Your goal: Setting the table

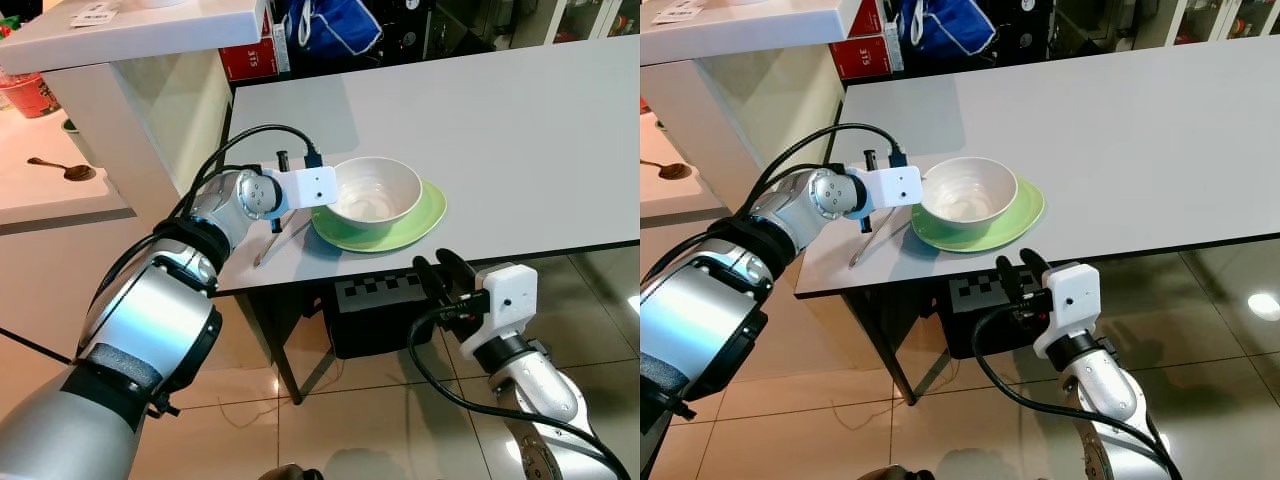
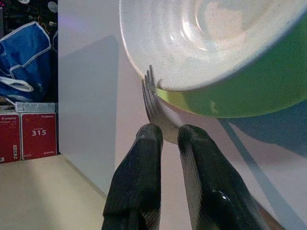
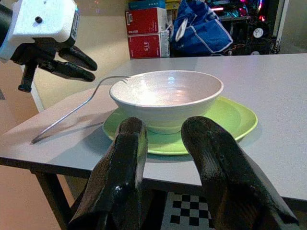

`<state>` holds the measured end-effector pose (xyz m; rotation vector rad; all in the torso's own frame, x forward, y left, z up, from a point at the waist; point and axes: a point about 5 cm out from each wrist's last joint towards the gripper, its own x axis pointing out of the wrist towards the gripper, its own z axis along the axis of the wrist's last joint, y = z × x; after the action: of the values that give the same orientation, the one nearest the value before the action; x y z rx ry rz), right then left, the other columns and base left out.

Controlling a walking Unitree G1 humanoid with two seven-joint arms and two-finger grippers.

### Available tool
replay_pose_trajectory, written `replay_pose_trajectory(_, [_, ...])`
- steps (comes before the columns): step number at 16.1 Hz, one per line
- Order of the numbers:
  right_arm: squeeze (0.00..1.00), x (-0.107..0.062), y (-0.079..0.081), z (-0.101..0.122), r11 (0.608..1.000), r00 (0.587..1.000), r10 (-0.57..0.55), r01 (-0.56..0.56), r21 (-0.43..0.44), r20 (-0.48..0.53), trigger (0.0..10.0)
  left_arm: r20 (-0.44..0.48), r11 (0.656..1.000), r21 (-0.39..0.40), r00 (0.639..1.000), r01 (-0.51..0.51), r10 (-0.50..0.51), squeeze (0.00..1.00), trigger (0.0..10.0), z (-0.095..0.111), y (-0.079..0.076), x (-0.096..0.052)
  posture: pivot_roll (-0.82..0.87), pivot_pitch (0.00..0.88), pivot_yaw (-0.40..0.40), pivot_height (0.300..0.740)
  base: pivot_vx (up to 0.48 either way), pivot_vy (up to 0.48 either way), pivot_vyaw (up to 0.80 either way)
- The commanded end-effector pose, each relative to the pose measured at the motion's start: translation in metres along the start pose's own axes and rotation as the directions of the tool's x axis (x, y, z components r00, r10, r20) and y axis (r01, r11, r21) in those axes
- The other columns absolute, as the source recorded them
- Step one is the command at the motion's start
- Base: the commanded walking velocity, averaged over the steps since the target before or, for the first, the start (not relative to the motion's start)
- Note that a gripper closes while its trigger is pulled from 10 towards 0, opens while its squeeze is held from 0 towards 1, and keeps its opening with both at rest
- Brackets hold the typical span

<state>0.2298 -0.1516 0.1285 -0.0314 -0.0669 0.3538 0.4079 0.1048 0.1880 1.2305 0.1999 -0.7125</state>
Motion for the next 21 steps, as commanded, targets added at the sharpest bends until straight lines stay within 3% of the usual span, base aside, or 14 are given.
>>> replay_pose_trajectory(1, [0.0, 0.0, 0.004, 0.002, 1.0, 1.0, 0.014, -0.014, 0.004, 0.004, 10.0, -0.023, 1.0, 0.001, 1.0, -0.012, 0.012, 0.0, 10.0, -0.006, 0.003, -0.003, -0.16, 0.0, 0.148, 0.74, 0.0, 0.0, 0.0])
replay_pose_trajectory(10, [0.0, -0.001, 0.005, 0.003, 1.0, 1.0, 0.014, -0.014, 0.005, 0.001, 10.0, -0.013, 0.999, -0.023, 0.999, -0.042, 0.042, 0.0, 10.0, -0.004, 0.007, -0.003, -0.17, 0.0, 0.145, 0.74, 0.0, 0.0, 0.0])
replay_pose_trajectory(13, [0.0, -0.002, 0.005, 0.003, 1.0, 1.0, 0.015, -0.015, 0.004, -0.001, 10.0, 0.022, 0.993, -0.077, 0.996, -0.087, 0.089, 0.0, 10.0, 0.001, 0.019, -0.007, -0.17, 0.0, 0.143, 0.74, 0.0, 0.0, 0.0])
replay_pose_trajectory(14, [0.0, -0.001, 0.004, 0.002, 1.0, 1.0, 0.012, -0.012, 0.002, -0.003, 10.0, 0.084, 0.974, -0.164, 0.981, -0.158, 0.173, 0.0, 10.0, 0.009, 0.042, -0.016, -0.16, 0.0, 0.136, 0.74, 0.0, 0.0, 0.0])
replay_pose_trajectory(15, [0.0, -0.001, 0.004, 0.002, 1.0, 1.0, 0.012, -0.012, 0.002, -0.003, 10.0, 0.084, 0.974, -0.164, 0.981, -0.158, 0.173, 0.0, 10.0, 0.009, 0.042, -0.016, -0.16, 0.0, 0.136, 0.74, 0.0, 0.0, 0.0])
replay_pose_trajectory(16, [0.0, 0.0, 0.003, 0.001, 1.0, 1.0, 0.014, -0.014, 0.0, -0.008, 10.0, 0.152, 0.94, -0.257, 0.951, -0.225, 0.269, 0.0, 10.0, 0.012, 0.066, -0.03, -0.15, 0.0, 0.119, 0.74, 0.0, 0.0, 0.0])
replay_pose_trajectory(19, [0.0, 0.002, 0.002, -0.001, 1.0, 0.999, 0.027, -0.028, -0.011, -0.02, 10.0, 0.196, 0.898, -0.347, 0.915, -0.273, 0.353, 0.0, 10.0, 0.004, 0.085, -0.047, -0.13, 0.0, 0.104, 0.74, 0.0, 0.0, 0.0])
replay_pose_trajectory(20, [0.0, 0.006, -0.001, -0.002, 0.999, 0.999, 0.035, -0.035, -0.012, -0.023, 10.0, 0.19, 0.842, -0.443, 0.886, -0.308, 0.424, 0.0, 10.0, -0.013, 0.095, -0.061, -0.1, 0.0, 0.081, 0.74, 0.0, 0.0, 0.0])
replay_pose_trajectory(21, [0.0, 0.008, -0.001, -0.003, 0.999, 0.999, 0.04, -0.04, -0.012, -0.024, 10.0, 0.179, 0.808, -0.492, 0.871, -0.324, 0.458, 0.0, 10.0, -0.023, 0.099, -0.069, -0.1, 0.0, 0.081, 0.74, 0.0, 0.0, 0.0])
